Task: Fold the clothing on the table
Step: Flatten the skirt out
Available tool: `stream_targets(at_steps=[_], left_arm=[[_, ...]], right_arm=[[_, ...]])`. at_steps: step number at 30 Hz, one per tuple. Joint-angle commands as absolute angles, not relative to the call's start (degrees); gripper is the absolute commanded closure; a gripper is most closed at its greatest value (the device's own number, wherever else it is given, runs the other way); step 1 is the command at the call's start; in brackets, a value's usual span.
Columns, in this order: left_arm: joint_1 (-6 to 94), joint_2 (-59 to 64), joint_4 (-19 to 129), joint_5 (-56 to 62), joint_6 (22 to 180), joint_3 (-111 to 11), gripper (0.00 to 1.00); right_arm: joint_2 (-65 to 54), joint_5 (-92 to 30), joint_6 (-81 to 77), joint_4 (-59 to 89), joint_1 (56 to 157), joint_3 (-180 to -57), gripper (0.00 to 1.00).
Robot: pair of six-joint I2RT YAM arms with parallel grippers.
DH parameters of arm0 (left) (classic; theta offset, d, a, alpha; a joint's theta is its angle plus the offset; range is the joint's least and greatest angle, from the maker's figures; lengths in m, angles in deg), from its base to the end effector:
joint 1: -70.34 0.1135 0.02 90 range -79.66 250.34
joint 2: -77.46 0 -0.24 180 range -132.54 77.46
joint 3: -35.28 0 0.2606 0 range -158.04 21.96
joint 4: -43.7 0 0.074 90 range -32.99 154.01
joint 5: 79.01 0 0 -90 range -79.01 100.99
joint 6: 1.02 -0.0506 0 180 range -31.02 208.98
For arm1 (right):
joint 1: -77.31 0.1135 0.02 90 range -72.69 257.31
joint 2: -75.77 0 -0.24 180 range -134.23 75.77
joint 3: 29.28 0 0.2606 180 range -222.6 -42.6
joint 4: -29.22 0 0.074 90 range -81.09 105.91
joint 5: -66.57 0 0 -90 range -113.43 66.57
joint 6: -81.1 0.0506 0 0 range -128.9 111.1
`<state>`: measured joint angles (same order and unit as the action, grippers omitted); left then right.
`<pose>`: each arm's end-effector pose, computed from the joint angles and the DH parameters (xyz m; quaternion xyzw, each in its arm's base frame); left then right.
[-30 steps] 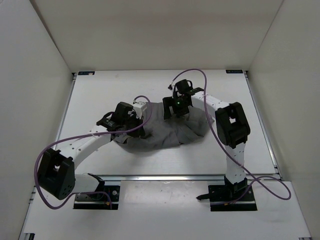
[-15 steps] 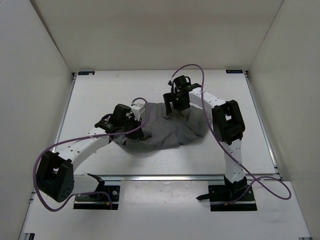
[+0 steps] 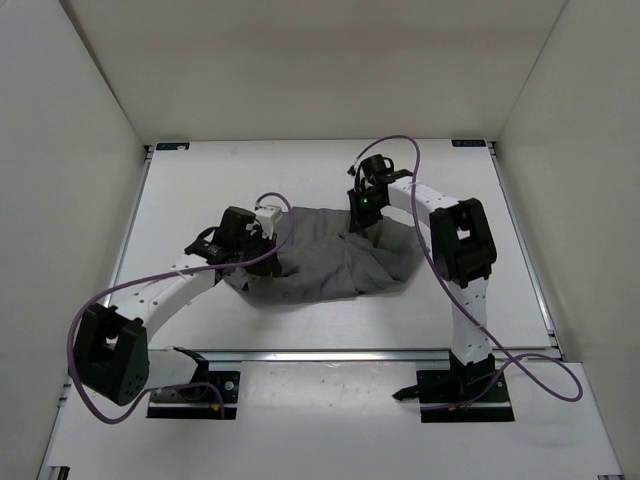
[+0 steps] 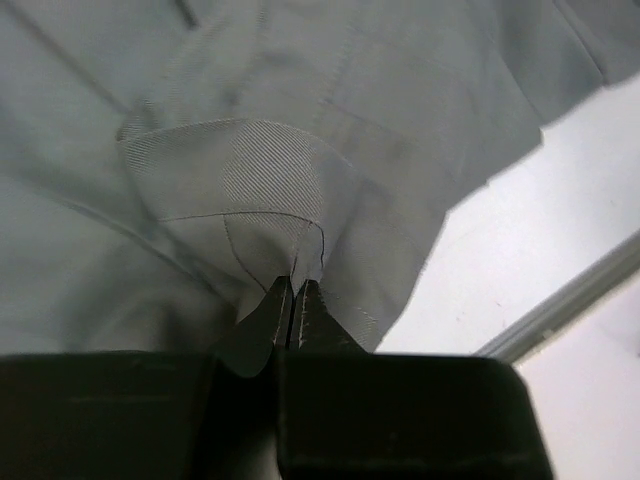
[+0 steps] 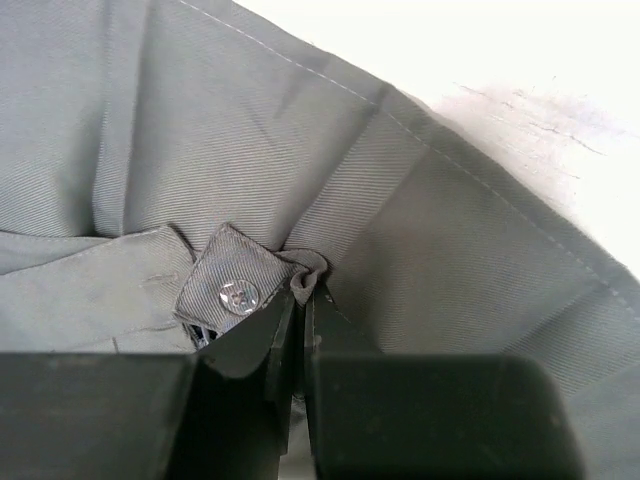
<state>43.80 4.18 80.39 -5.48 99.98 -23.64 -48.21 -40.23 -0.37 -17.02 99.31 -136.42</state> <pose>0.2445 -0.1381 0.1834 0.1735 0.9180 -0.2340 0.2690 0.4201 0.1855 0.1278 -0.1466 0.9515 0.1977 0.1847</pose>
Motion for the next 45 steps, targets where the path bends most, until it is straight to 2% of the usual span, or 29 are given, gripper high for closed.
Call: stream_targets(at_steps=[1, 8, 12, 14, 16, 18, 20, 22, 24, 29, 33, 38, 42, 44, 45], left_arm=[[46.60, 5.39, 80.22, -2.04, 100.14, -27.06, 1.00], [50.04, -3.21, 80.91, 2.27, 99.18, -42.00, 1.00], [49.52, -14.87, 85.29, 6.93, 96.90, -63.51, 1.00], [49.16, -20.68, 88.91, 8.52, 95.67, -81.04, 1.00], [49.07, -23.00, 88.49, 10.63, 94.87, -89.78, 1.00], [48.29, -20.21, 83.68, 15.35, 92.68, -91.85, 1.00], [47.84, -19.40, 81.27, 17.75, 91.18, -91.85, 1.00], [48.28, -18.52, 82.15, 17.41, 89.95, -90.29, 1.00], [47.85, -16.51, 81.28, 18.10, 89.07, -81.53, 1.00], [40.56, -4.58, 81.26, 24.17, 86.51, -57.89, 1.00], [40.10, 5.11, 85.57, 16.37, 96.79, -39.96, 1.00], [46.17, 18.56, 85.49, 6.51, 104.09, -26.12, 1.00], [47.32, 17.09, 85.06, 2.73, 104.01, -25.93, 0.98], [46.61, 15.68, 84.35, 1.33, 103.92, -25.85, 0.93], [46.53, 14.71, 83.65, -0.07, 104.09, -25.41, 0.86]], right_arm=[[-42.28, -39.79, -1.86, -18.63, 98.94, -141.11, 1.00], [-31.74, -42.76, -1.69, -16.70, 92.97, -149.37, 1.00], [-29.96, -43.02, -1.78, -13.54, 88.92, -156.39, 1.00], [-32.06, -44.86, -2.31, -15.38, 87.16, -166.82, 1.00], [-31.90, -46.79, -1.70, -13.81, 84.71, -170.81, 1.00], [-29.10, -44.81, -2.22, -13.36, 83.12, -173.02, 1.00], [-25.84, -42.43, -4.93, -13.27, 82.42, -168.66, 1.00], [-21.46, -41.97, -6.61, -11.96, 82.06, -161.01, 1.00], [-17.50, -41.01, -7.23, -10.73, 81.53, -146.82, 1.00], [-5.90, -39.87, -7.50, -12.73, 85.21, -120.96, 1.00], [1.84, -40.74, -3.91, -15.12, 90.40, -105.56, 1.00], [8.71, -47.68, 2.26, -10.39, 88.92, -95.95, 0.99], [5.48, -48.84, 3.14, -9.14, 90.05, -96.29, 1.00], [3.80, -47.25, 2.53, -9.40, 91.64, -97.79, 1.00], [2.57, -47.42, 2.78, -9.06, 92.51, -97.96, 1.00]])
